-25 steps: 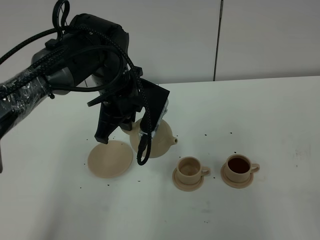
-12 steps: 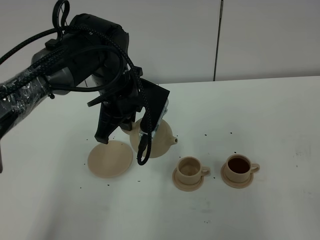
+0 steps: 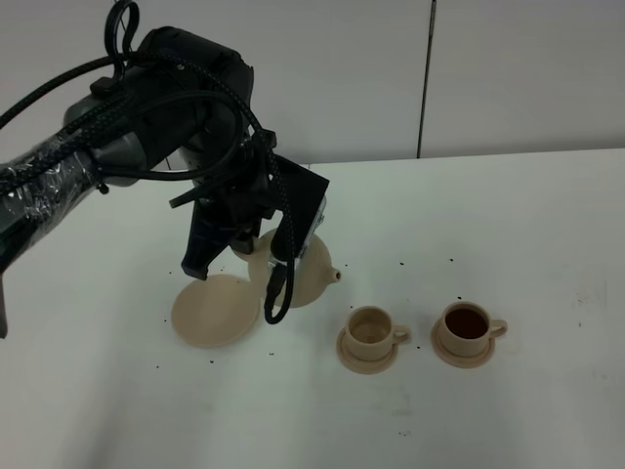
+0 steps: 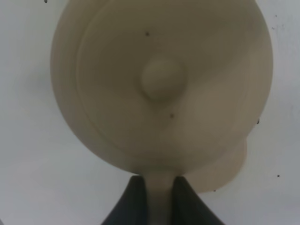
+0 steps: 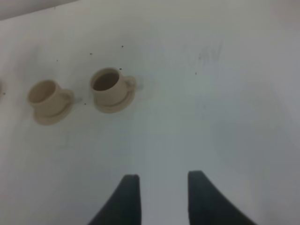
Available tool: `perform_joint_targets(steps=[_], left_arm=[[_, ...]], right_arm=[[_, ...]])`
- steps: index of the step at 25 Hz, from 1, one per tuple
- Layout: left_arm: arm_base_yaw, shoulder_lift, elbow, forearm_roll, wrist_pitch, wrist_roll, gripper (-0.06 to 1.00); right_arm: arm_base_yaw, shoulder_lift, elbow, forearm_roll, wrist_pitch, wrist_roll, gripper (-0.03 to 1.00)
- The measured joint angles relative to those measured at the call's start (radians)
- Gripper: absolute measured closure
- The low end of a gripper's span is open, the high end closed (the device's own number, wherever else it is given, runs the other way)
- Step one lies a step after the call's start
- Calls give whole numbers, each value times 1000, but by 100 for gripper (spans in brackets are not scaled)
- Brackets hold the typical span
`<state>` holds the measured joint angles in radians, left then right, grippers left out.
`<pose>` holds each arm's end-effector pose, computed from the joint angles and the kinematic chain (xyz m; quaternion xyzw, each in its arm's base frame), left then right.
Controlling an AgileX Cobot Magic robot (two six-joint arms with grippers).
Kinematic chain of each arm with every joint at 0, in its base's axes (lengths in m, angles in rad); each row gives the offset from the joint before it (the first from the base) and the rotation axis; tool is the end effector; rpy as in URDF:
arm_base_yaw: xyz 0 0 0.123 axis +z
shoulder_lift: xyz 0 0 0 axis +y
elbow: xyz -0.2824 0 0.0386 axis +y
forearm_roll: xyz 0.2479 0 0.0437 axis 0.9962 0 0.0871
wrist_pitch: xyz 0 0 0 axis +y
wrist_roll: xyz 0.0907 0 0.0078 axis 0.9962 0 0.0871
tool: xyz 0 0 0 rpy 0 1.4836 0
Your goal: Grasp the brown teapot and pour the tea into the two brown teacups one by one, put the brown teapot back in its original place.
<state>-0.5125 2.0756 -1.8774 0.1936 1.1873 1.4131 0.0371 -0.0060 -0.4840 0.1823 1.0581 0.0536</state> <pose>0.3972 -0.2048 0.2594 0.8229 0.5439 0.1432 0.0809 -0.0051 0.0142 0.2740 0.0041 0.8516 0.1143 0.5116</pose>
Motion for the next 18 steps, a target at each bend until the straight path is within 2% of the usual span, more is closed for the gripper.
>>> perform_joint_targets(steps=[8, 18], left_arm=[[-21, 42, 0, 16, -7, -3, 78], [-42, 82, 0, 57, -63, -32, 78]], right_arm=[[0, 0, 0, 0, 0, 0, 72], [0, 0, 0, 0, 0, 0, 72]])
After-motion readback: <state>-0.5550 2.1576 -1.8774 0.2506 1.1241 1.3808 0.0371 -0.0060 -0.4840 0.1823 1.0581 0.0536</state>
